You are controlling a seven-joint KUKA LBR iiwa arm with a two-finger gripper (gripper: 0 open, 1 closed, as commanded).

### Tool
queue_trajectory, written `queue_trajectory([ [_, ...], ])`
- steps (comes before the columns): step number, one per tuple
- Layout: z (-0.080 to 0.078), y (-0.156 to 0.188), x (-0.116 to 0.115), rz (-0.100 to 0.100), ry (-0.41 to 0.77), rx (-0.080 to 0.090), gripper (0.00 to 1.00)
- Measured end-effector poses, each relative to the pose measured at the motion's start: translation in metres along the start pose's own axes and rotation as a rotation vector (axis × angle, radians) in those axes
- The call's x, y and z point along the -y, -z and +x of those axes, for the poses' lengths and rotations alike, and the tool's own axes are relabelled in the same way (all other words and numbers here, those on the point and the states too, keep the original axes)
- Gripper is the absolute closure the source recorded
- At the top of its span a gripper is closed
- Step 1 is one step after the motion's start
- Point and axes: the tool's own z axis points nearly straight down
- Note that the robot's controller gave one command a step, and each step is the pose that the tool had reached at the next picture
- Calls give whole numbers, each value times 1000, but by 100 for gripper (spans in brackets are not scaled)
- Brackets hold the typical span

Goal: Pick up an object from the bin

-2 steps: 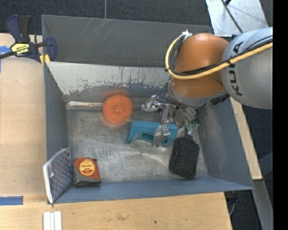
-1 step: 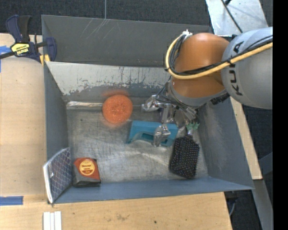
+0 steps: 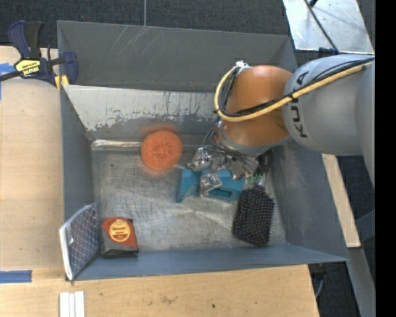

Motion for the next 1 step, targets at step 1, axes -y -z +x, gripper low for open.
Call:
queue_trajectory([
  [1,0,0,0,0,-1,0,100],
])
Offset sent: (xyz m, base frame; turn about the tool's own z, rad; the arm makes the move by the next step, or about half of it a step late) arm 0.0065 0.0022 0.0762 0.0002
